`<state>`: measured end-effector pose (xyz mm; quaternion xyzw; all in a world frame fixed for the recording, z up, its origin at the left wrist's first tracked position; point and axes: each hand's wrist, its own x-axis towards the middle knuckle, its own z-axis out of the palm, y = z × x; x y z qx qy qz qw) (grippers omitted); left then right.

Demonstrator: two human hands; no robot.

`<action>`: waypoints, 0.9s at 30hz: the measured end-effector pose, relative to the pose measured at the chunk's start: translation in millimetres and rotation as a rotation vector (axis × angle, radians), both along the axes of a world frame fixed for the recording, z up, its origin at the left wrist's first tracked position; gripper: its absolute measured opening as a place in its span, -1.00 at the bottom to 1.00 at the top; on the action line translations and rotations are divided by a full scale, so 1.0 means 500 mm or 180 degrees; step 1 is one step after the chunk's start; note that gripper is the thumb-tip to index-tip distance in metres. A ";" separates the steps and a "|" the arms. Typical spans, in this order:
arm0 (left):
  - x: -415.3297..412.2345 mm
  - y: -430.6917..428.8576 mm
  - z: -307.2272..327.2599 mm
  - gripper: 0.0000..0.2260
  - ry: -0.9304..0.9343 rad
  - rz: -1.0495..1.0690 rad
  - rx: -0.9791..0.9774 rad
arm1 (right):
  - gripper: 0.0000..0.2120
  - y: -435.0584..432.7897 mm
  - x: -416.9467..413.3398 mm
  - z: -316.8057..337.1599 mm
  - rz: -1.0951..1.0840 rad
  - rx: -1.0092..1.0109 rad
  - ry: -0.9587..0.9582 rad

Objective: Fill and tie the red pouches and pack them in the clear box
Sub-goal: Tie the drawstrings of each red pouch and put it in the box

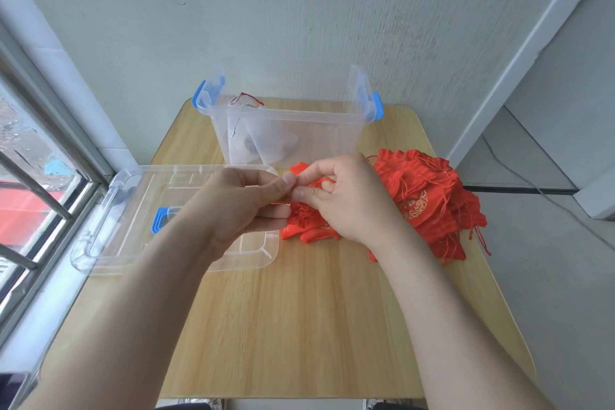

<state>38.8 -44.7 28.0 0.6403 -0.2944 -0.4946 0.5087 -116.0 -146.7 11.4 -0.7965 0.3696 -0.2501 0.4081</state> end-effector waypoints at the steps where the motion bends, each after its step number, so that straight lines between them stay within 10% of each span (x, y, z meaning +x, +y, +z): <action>1: 0.002 0.001 0.003 -0.65 0.0029 -0.0046 0.0002 | -0.95 0.002 -0.001 0.003 -0.0017 -0.0171 0.0033; 27: 0.015 -0.002 0.010 -0.56 0.0658 -0.0460 0.0042 | -0.87 0.033 -0.001 0.059 0.0374 0.1390 -0.0898</action>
